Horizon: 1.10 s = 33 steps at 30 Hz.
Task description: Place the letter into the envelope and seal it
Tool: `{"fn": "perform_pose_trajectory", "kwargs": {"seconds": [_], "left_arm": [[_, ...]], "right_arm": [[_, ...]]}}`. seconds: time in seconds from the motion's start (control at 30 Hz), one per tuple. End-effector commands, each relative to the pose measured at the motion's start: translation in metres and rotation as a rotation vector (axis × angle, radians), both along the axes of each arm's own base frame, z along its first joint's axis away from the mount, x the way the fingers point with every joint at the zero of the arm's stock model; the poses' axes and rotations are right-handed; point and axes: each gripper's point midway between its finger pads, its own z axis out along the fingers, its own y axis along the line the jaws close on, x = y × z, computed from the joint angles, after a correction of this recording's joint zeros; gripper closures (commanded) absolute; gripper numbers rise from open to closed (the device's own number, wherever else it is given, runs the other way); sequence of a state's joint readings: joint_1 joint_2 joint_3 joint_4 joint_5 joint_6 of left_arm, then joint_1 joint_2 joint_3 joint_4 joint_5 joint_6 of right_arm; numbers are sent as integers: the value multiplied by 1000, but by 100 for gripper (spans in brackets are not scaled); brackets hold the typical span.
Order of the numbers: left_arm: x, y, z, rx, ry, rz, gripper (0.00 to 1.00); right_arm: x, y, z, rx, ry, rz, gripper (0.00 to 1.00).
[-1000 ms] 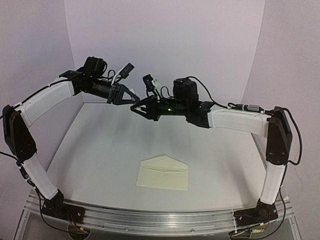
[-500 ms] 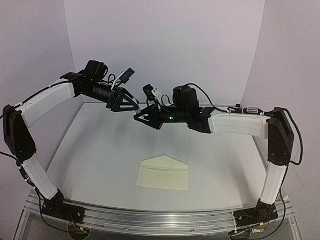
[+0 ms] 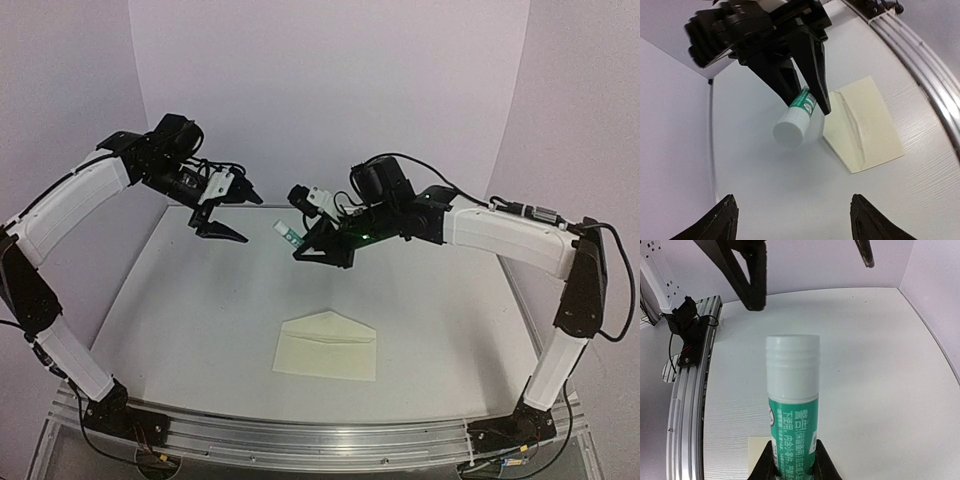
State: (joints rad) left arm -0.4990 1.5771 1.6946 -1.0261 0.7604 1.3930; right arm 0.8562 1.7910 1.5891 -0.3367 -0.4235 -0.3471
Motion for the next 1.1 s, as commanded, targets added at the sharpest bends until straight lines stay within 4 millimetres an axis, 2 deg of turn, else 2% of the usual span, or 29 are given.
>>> {"fn": "perform_pose_trajectory", "kwargs": {"seconds": [0.0,0.1,0.13,0.17,0.23,0.33,0.5,0.67,0.93,1.07], "left_arm": [[1,4,34,8,-563,-128,26],[-21,7,46,-62,-904,-216,28],[-25,6,41,-77,-1005,-247,30],[-31,5,38,-93,-1069,-271,31],[-37,3,46,-118,-1177,-292,33],[-32,2,43,-93,-1304,-293,33],[-20,-1,32,-34,-1364,-290,31],[-13,0,14,35,-1348,-311,33],[-15,0,6,59,-1347,-332,52],[-20,3,-2,75,-1342,-360,53]], "right_arm": [[-13,6,7,2,109,39,100],[-13,11,13,23,170,21,100],[-13,13,15,32,192,19,100],[-13,15,18,40,217,12,100],[-14,18,19,46,261,-1,100],[-16,21,19,43,297,-21,100],[-24,34,18,42,408,-48,100],[-27,43,17,41,442,-57,100],[-23,51,22,56,454,-67,100],[-21,56,24,64,463,-64,100]]}}
